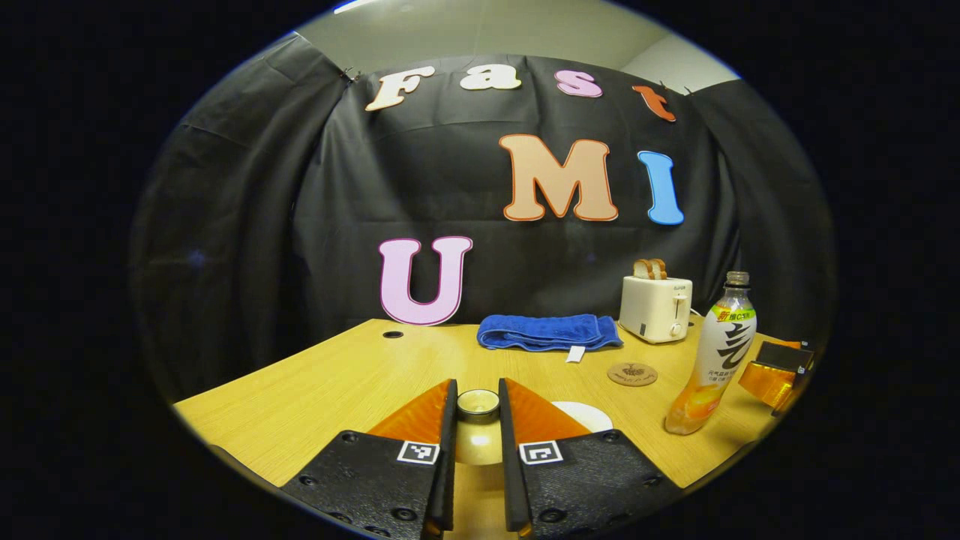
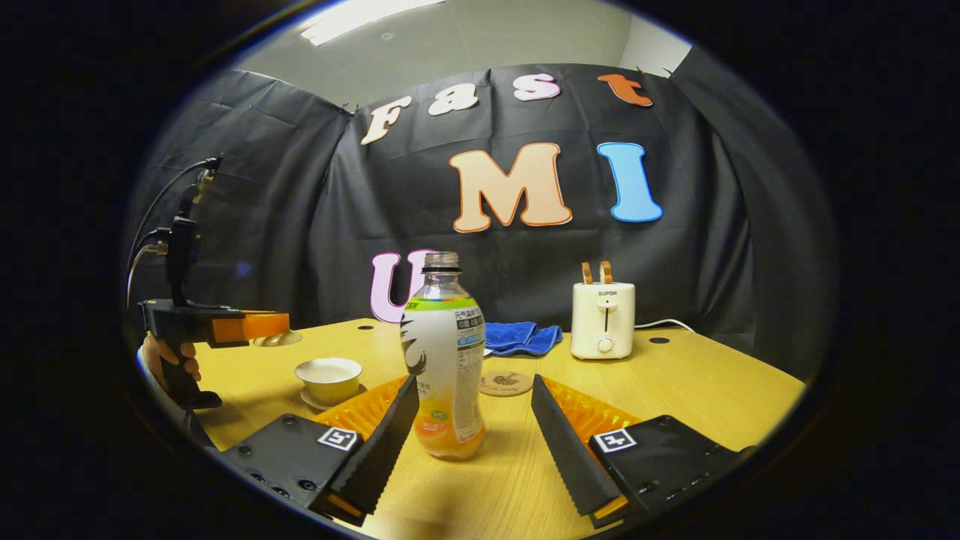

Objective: Open the teacup lid with one hand, grasp the water bottle and pour water into the teacup with the other hand; after pouring, place the water bottle on the coaster and then close the teacup lid.

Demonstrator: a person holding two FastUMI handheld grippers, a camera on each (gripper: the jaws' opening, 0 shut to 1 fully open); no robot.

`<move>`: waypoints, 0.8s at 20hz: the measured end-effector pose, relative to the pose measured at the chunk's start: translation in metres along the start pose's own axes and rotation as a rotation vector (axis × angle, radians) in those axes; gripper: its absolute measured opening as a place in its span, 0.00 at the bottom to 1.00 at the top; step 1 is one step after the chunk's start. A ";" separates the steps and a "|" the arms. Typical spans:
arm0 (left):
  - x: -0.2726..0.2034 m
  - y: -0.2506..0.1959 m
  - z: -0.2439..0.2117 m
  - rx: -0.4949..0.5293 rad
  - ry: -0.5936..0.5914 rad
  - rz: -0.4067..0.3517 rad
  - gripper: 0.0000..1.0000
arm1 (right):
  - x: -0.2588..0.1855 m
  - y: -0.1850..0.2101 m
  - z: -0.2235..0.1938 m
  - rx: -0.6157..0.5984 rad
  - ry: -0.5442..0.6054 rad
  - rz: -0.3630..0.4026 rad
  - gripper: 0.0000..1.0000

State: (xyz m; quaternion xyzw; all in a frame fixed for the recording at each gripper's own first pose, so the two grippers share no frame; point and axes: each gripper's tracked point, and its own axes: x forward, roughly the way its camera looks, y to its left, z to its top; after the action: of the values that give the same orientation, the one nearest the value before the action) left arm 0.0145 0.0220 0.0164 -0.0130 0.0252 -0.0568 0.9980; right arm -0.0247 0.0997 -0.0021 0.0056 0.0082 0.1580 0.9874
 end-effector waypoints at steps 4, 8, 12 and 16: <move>-0.003 0.009 -0.004 -0.008 0.004 0.014 0.24 | 0.009 0.011 -0.003 0.000 0.005 0.024 0.94; -0.004 0.014 -0.003 -0.015 -0.002 0.020 0.24 | 0.020 0.021 -0.007 0.003 0.028 0.045 0.98; -0.005 0.019 0.000 -0.022 -0.013 0.024 0.24 | 0.033 0.030 -0.010 0.002 0.045 0.056 0.97; -0.007 0.021 0.002 -0.027 -0.022 0.023 0.24 | 0.042 0.029 -0.014 0.002 0.076 0.035 0.93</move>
State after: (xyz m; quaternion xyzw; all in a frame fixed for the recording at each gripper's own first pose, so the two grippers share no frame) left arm 0.0103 0.0436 0.0179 -0.0268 0.0151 -0.0450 0.9985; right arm 0.0055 0.1403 -0.0167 0.0006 0.0457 0.1754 0.9834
